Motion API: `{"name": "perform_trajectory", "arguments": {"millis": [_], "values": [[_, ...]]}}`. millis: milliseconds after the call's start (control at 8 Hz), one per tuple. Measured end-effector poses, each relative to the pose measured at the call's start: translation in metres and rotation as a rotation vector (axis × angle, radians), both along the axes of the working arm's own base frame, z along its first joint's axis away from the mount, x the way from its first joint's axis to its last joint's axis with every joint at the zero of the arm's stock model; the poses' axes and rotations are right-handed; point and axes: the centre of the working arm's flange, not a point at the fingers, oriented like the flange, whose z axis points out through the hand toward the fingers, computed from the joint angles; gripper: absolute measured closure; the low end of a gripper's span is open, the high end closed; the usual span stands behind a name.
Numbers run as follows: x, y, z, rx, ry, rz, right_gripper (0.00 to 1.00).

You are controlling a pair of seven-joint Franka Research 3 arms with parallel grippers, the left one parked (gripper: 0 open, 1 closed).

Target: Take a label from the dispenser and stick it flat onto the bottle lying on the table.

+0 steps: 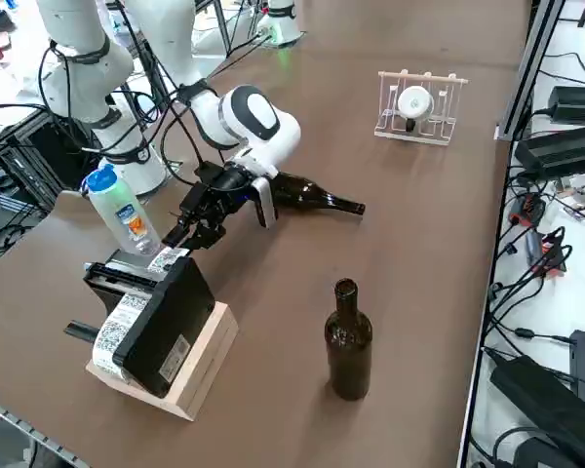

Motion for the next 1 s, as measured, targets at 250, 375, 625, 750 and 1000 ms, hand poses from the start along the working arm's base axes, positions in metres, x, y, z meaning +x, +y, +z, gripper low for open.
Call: {"name": "perform_trajectory", "arguments": {"millis": [250,375,625,750,1000], "values": [[0.001,0.003,0.001,-0.001,-0.003,-0.002,0.86],[0.002,0.004,0.003,-0.002,-0.007,-0.003,0.89],[0.002,0.005,0.007,0.004,-0.017,-0.013,0.99],[0.002,0.005,0.010,0.005,-0.025,-0.023,0.99],[0.003,0.004,0.021,-0.001,-0.031,-0.043,0.99]]}}
